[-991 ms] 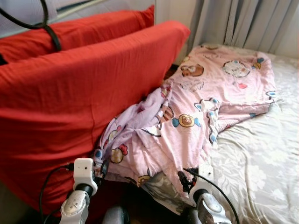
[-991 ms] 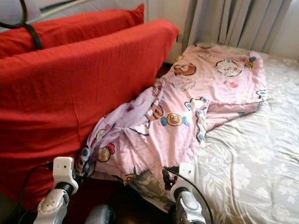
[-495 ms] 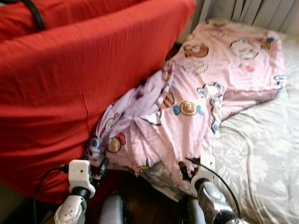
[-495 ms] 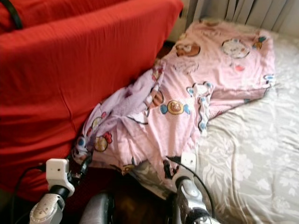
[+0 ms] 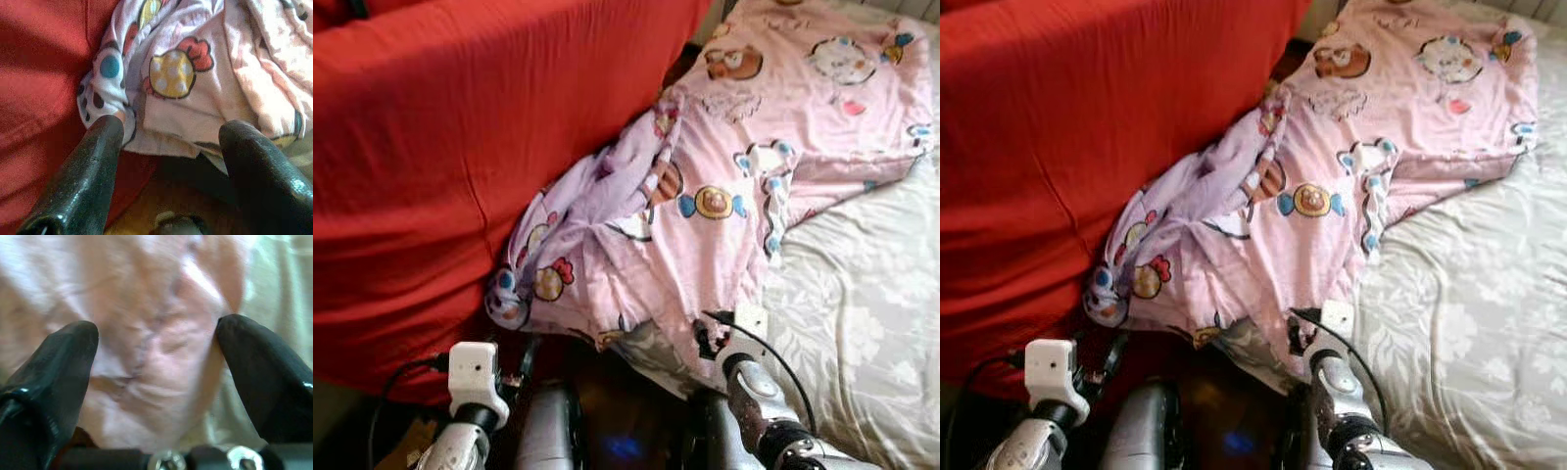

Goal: Clean up the room

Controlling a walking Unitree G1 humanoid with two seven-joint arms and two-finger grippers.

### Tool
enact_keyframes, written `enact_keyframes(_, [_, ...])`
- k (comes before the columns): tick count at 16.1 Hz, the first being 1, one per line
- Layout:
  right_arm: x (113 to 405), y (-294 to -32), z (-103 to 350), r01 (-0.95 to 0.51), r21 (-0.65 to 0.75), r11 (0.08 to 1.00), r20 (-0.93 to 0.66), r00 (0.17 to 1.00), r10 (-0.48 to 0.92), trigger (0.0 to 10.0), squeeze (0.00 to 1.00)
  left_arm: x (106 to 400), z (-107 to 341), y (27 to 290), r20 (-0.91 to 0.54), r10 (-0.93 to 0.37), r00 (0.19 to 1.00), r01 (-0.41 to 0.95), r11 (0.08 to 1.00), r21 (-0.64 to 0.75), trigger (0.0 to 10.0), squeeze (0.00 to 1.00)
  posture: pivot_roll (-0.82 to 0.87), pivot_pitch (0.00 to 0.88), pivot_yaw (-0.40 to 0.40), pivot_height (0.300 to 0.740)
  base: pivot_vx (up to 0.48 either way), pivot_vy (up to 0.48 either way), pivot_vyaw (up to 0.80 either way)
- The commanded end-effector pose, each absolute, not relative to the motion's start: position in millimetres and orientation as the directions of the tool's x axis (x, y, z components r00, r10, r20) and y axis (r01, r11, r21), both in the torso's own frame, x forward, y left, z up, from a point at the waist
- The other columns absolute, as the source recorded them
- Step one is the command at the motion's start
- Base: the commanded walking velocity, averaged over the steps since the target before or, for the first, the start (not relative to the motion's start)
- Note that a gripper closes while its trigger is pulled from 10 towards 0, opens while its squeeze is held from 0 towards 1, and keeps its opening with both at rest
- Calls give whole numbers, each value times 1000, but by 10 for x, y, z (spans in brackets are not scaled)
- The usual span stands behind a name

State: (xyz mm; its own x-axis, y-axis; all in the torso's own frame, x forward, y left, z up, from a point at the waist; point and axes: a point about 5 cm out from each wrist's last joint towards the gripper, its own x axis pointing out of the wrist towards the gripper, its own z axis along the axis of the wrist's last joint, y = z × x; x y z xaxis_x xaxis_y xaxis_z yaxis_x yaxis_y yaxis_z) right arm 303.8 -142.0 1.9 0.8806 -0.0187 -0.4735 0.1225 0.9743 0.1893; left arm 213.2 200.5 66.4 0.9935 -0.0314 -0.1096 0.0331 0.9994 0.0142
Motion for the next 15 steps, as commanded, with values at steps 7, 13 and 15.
enact_keyframes(7, [2820, -1408, -185, 122, 211, 970, -527, 850, 8, 10000, 0, 2092, 665, 1935, -149, -26, 988, 25, 1000, -8, 10000, 0, 179, 312, -40, 612, 0, 0, 0])
enact_keyframes(13, [2927, -1299, -73, 13, 231, 973, -471, 877, 100, 1569, 0, 2066, 645, 1948, -164, -13, 986, 13, 1000, 0, 10000, 0, 181, 312, -40, 612, 0, 0, 0])
enact_keyframes(15, [2928, -1304, -72, 7, 231, 973, -468, 877, 105, 0, 0, 2056, 626, 1949, -170, -12, 985, 12, 1000, 0, 10000, 0, 181, 312, -40, 612, 0, 0, 0])
